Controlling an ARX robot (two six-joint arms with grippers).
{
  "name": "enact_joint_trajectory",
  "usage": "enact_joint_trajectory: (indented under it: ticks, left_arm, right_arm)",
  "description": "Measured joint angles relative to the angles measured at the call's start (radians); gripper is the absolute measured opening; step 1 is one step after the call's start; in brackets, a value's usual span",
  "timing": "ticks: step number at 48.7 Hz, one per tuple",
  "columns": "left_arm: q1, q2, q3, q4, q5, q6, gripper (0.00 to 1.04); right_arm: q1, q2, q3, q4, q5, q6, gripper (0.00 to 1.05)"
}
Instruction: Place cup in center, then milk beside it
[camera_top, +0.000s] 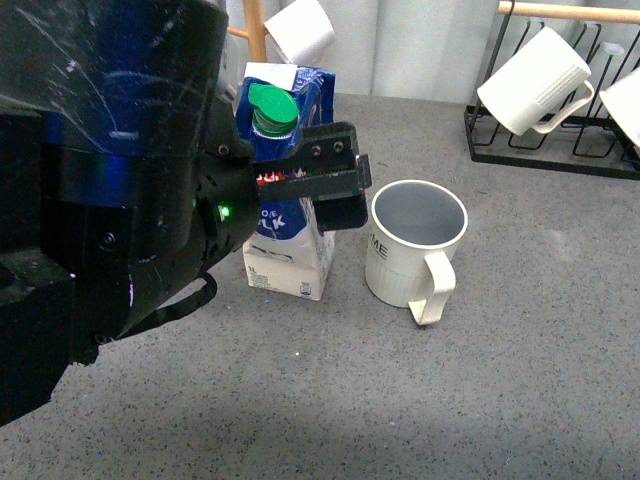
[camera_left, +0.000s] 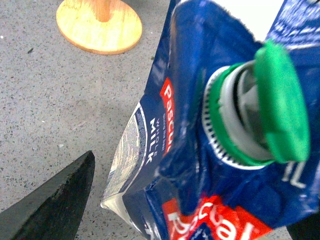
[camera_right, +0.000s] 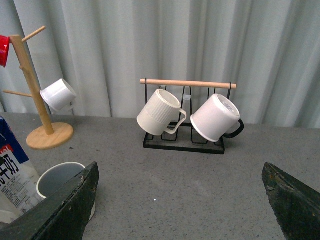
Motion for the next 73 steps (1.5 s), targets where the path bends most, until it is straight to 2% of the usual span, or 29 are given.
enact_joint_trajectory:
  ticks: [11,23,29,44,51,52,54,56,58,62,67,73]
  left_arm:
    - [0.031,-0.097,-0.005,-0.013,0.005,-0.016,0.98]
    - [0.121,-0.178,-0.027,-0.009,0.018,-0.028,0.98]
    - [0.167,-0.222,-0.041,-0.023,0.055,-0.042,0.98]
    - [0.339,-0.286,-0.166,-0.030,0.078,-0.022,0.98]
    - [0.357,-0.299,-0.207,-0.013,0.072,0.038,0.98]
    - [0.360,-0.289,-0.217,0.030,0.086,0.067,0.96]
    - [0.372,-0.255,-0.274,0.260,0.131,0.185,0.85]
    - [0.381,-0.253,-0.330,0.401,0.150,0.263,0.76]
    - [0.394,-0.283,-0.369,0.473,0.159,0.328,0.67]
    - [0.419,-0.377,-0.430,0.475,0.178,0.381,0.49]
    - [0.437,-0.454,-0.481,0.442,0.194,0.404,0.33]
    - [0.458,-0.592,-0.516,0.316,0.212,0.412,0.12]
  right_arm:
    - [0.000,0.000,0.000,0.000,0.000,0.000,0.95]
    - [0.000,0.000,0.000,0.000,0.000,0.000,0.95]
    - [0.000,0.000,0.000,0.000,0.000,0.000,0.95]
    - [0.000,0.000,0.000,0.000,0.000,0.000,0.95]
    - [0.000,0.000,0.000,0.000,0.000,0.000,0.95]
    - [0.000,0.000,0.000,0.000,0.000,0.000,0.95]
    - [0.000,0.000,0.000,0.000,0.000,0.000,0.95]
    - [0.000,0.000,0.000,0.000,0.000,0.000,0.95]
    - [0.000,0.000,0.000,0.000,0.000,0.000,0.95]
    - [0.000,0.000,0.000,0.000,0.000,0.000,0.95]
    - [0.000,0.000,0.000,0.000,0.000,0.000,0.95]
    - [0.000,0.000,0.000,0.000,0.000,0.000,0.95]
